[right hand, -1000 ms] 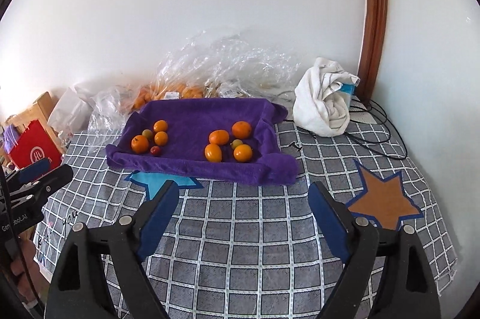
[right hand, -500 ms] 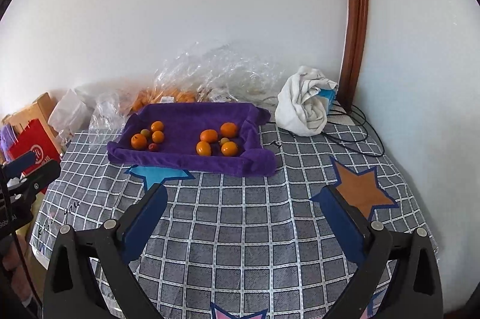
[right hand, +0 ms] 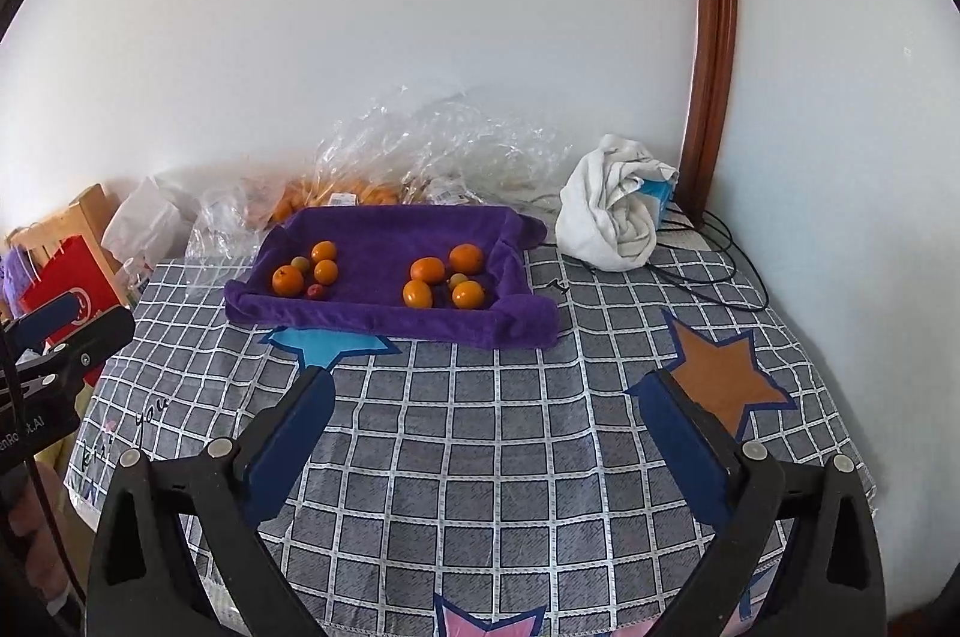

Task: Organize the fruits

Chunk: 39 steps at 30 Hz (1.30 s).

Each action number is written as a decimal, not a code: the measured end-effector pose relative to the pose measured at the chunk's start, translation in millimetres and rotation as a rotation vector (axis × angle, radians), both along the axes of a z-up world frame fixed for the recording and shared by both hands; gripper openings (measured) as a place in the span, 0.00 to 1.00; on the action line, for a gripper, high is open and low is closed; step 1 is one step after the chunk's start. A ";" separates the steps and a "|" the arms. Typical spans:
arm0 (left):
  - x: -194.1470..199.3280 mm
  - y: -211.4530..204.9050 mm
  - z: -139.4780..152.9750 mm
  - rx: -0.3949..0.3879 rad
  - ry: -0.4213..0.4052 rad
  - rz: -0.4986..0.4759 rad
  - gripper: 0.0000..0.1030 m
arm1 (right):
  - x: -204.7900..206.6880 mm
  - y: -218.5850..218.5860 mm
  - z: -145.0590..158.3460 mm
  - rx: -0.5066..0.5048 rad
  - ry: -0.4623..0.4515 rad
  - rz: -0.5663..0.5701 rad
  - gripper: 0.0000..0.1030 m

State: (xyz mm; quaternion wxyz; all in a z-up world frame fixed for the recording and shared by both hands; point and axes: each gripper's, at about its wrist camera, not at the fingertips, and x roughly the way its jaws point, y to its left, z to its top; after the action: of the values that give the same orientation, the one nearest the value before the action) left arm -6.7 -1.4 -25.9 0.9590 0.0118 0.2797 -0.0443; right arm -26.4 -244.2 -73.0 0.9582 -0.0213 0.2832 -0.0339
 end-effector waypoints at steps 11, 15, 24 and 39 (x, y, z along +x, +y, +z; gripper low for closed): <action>0.1 6.9 -1.5 -0.014 0.010 0.013 0.86 | -2.1 -0.5 -0.1 0.003 -0.003 -0.016 0.97; 1.3 7.9 -2.4 -0.019 0.016 0.014 0.86 | -2.9 -2.1 0.0 0.010 -0.003 -0.021 0.97; 0.1 6.1 -1.1 -0.015 0.010 0.014 0.87 | -3.6 -2.1 -0.3 0.013 -0.003 -0.018 0.97; 0.6 6.0 -0.3 -0.019 0.016 0.014 0.87 | -4.9 -2.4 0.9 0.018 -0.011 -0.020 0.97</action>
State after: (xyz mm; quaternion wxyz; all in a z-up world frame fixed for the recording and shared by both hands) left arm -6.1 4.6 -26.2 0.9571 0.0003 0.2869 -0.0402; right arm -31.3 -246.6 -72.1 0.9596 -0.0098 0.2781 -0.0409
